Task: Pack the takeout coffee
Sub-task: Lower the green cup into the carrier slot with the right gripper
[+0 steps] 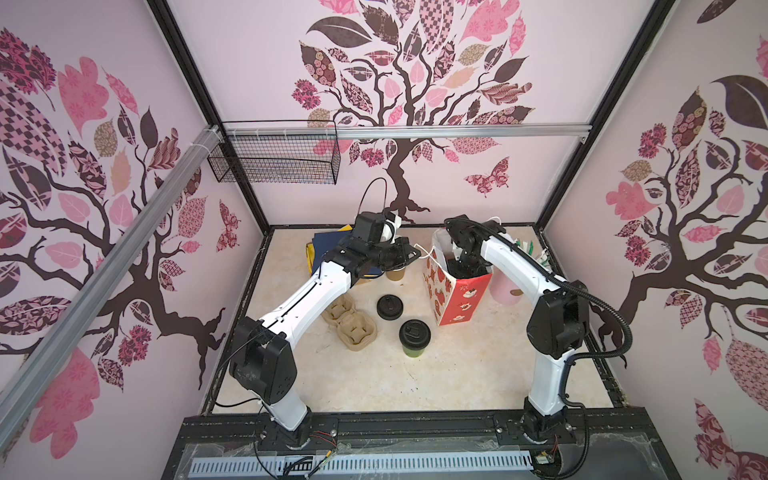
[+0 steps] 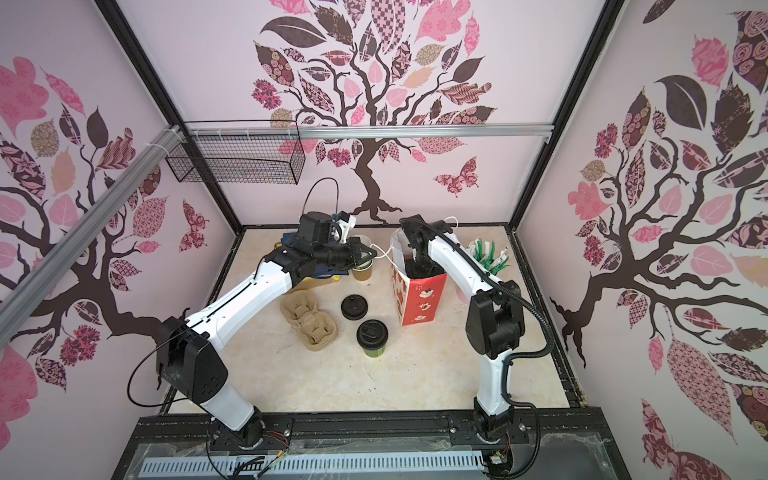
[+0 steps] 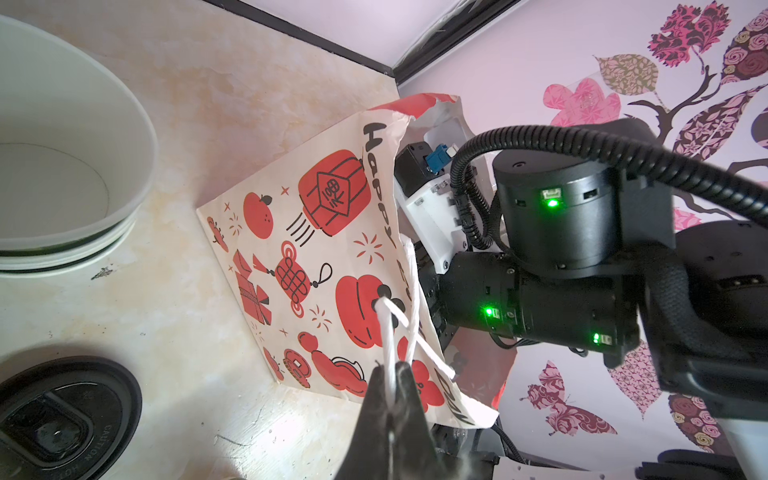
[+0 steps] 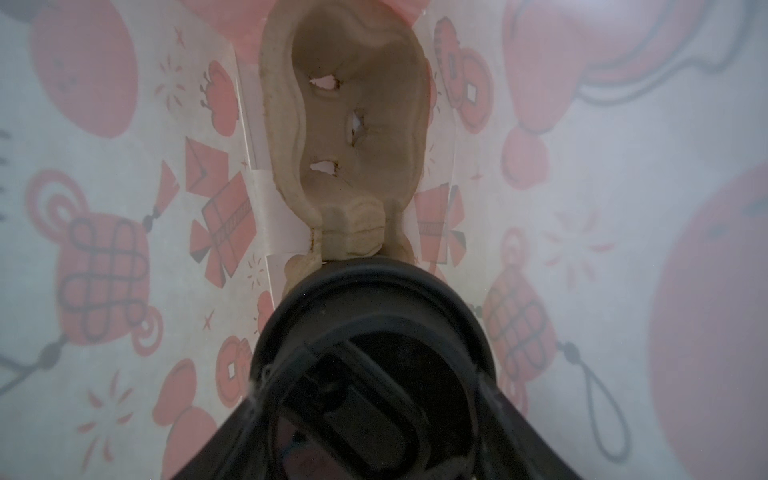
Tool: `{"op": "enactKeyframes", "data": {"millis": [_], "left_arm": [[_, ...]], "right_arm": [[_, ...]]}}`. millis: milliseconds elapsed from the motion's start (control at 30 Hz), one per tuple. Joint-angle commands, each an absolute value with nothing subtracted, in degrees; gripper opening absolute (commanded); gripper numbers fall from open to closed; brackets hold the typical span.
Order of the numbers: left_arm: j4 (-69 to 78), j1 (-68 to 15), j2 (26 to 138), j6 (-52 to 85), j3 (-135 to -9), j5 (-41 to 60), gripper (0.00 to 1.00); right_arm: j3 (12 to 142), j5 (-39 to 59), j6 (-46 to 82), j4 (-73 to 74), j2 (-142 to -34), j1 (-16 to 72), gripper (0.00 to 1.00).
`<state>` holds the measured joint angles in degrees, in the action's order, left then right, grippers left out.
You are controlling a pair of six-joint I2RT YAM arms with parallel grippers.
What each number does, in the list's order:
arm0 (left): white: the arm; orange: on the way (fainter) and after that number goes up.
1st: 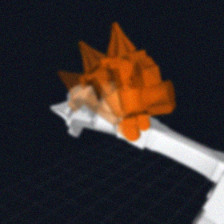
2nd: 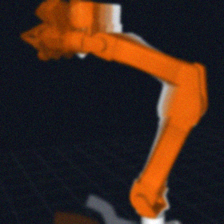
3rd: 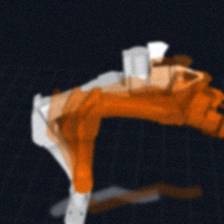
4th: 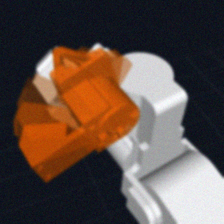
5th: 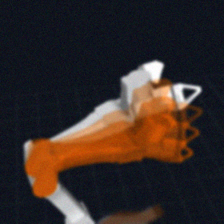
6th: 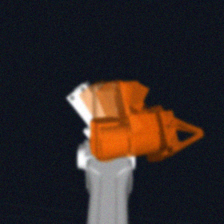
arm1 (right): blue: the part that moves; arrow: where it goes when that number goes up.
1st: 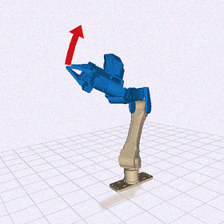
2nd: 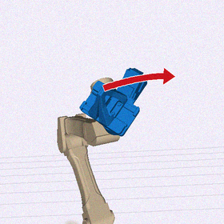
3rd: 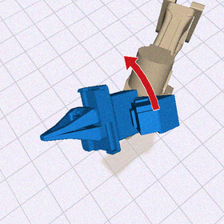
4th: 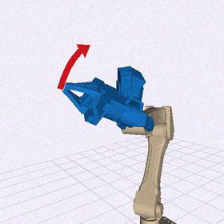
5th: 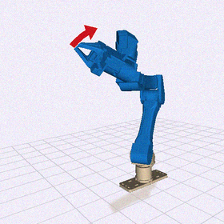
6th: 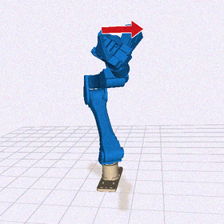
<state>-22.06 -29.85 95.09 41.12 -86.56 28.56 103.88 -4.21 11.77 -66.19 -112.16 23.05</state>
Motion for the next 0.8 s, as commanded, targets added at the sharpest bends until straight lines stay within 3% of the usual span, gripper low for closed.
{"op": "enactKeyframes", "data": {"millis": [0,767], "left_arm": [[-22.8,-29.4,94.5,39.7,-87.0,28.1,0.0],[-24.8,-29.4,94.3,39.0,-86.3,26.0,0.0]], "right_arm": [[102.0,-0.7,13.1,-65.5,-116.8,23.5,0.7],[107.9,-1.7,15.1,-70.4,-109.2,23.5,0.9]]}}
